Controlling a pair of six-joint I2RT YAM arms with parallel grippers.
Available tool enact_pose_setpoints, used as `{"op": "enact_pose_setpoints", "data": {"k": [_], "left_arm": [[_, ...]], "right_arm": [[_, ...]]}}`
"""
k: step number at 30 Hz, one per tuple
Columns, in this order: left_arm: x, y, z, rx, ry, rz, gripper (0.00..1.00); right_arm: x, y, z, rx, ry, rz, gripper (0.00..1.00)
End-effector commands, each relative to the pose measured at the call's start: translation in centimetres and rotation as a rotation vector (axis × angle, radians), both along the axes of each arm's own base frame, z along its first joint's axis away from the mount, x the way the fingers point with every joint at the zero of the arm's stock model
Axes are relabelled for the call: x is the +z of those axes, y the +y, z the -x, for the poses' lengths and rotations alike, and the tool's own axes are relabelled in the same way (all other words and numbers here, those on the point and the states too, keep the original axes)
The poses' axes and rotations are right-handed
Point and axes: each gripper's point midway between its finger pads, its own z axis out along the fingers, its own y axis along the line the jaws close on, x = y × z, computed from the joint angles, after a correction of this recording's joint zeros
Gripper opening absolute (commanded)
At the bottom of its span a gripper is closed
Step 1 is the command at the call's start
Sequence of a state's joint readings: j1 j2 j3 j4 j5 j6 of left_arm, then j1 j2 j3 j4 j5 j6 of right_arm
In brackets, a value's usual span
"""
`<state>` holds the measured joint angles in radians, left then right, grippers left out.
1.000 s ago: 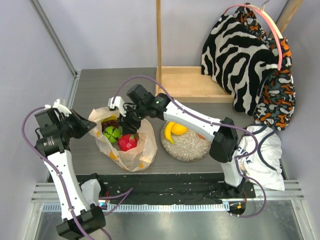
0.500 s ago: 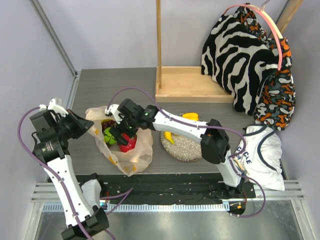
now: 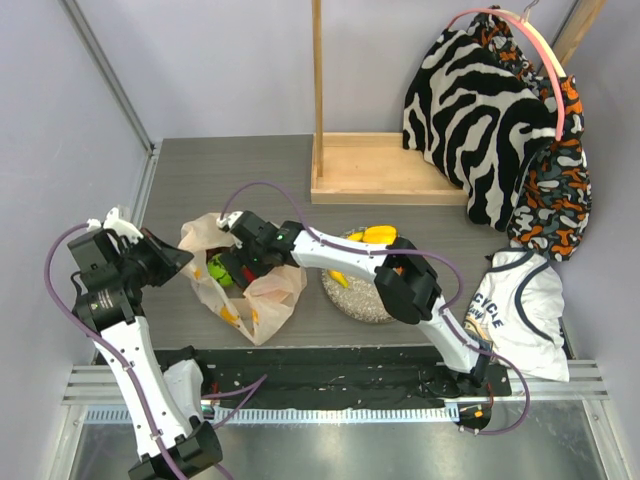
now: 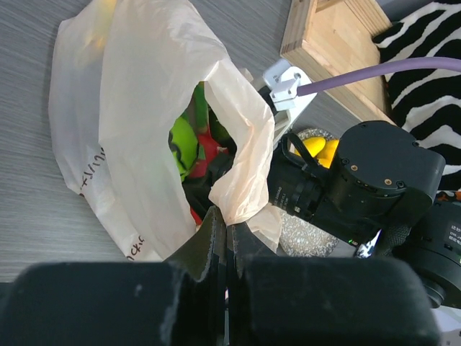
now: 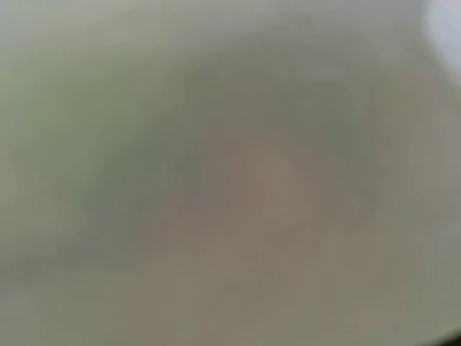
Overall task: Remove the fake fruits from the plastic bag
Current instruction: Take out the fake fruit from the plastic bag, then place the fake fruit on the plate.
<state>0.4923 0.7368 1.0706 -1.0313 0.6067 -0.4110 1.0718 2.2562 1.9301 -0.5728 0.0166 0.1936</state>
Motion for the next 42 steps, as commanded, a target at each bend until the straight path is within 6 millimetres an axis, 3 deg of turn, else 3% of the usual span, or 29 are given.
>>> {"op": "enact_pose_setpoints", "data": {"k": [1, 2, 4, 5, 8, 13, 16, 17, 21, 24, 29, 30, 34, 35, 36, 39, 42], "left_arm": [[1.7, -0.2, -0.2, -0.015, -0.054, -0.01, 0.0], [1.8, -0.1, -0.4, -0.014, -0.058, -0.008, 0.0], [2.0, 0.0, -0.5, -0.004, -0.063, -0.007, 0.0], [2.2, 0.1, -0.6, -0.001, -0.07, -0.013, 0.0], [2.5, 0.3, -0.7, -0.003, -0.075, -0.025, 0.0], [2.6, 0.5, -1.2, -0.007, -0.078, -0.027, 0.0], [2.6, 0.8, -1.8, -0.013, -0.076, -0.022, 0.0], [2.7, 0.8, -2.0, -0.017, -0.076, -0.018, 0.0], [2.9, 1.2, -2.8, -0.019, -0.069, -0.011, 0.0], [3.2, 1.3, -3.1, -0.022, -0.071, -0.017, 0.0], [3.1, 1.7, -3.4, -0.016, -0.056, -0.02, 0.0], [3.0, 1.8, -3.5, -0.016, -0.052, -0.017, 0.0], [3.3, 2.0, -3.8, -0.009, -0.053, -0.016, 0.0], [3.3, 2.0, -3.8, -0.007, -0.052, -0.016, 0.0], [3.3, 2.0, -3.9, -0.005, -0.053, -0.014, 0.0], [3.1, 2.2, -4.1, 0.004, -0.052, -0.015, 0.0], [2.7, 2.5, -4.3, 0.012, -0.046, -0.013, 0.0]], "right_arm": [[-3.3, -0.4, 1.8, 0.023, 0.09, 0.054, 0.97], [-3.4, -0.5, 1.8, 0.061, 0.082, 0.06, 0.89], [-1.7, 0.1, 2.3, 0.134, 0.093, -0.001, 0.72], [-0.7, 0.2, 1.9, 0.166, 0.082, -0.025, 0.52], [5.5, 1.5, 2.1, 0.281, 0.018, -0.148, 0.33], [17.1, 2.3, 4.6, 0.503, -0.118, -0.385, 0.28], [20.2, 1.8, 7.6, 0.675, -0.126, -0.49, 0.27], [22.1, 1.1, 8.5, 0.713, -0.144, -0.528, 0.27], [24.0, -0.3, 11.7, 0.854, -0.129, -0.624, 0.27], [24.5, -0.9, 12.2, 0.867, -0.14, -0.644, 0.27], [26.6, -2.6, 11.4, 0.852, -0.242, -0.652, 0.26], [28.0, -3.5, 11.2, 0.844, -0.291, -0.659, 0.26], [30.0, -7.8, 7.6, 0.744, -0.454, -0.597, 0.26], [29.3, -9.8, 5.5, 0.684, -0.441, -0.546, 0.26], [29.6, -11.3, 4.7, 0.667, -0.476, -0.516, 0.26], [25.9, -16.9, 1.2, 0.59, -0.53, -0.316, 0.25], [20.9, -22.9, 0.5, 0.547, -0.574, -0.091, 0.26]]}}
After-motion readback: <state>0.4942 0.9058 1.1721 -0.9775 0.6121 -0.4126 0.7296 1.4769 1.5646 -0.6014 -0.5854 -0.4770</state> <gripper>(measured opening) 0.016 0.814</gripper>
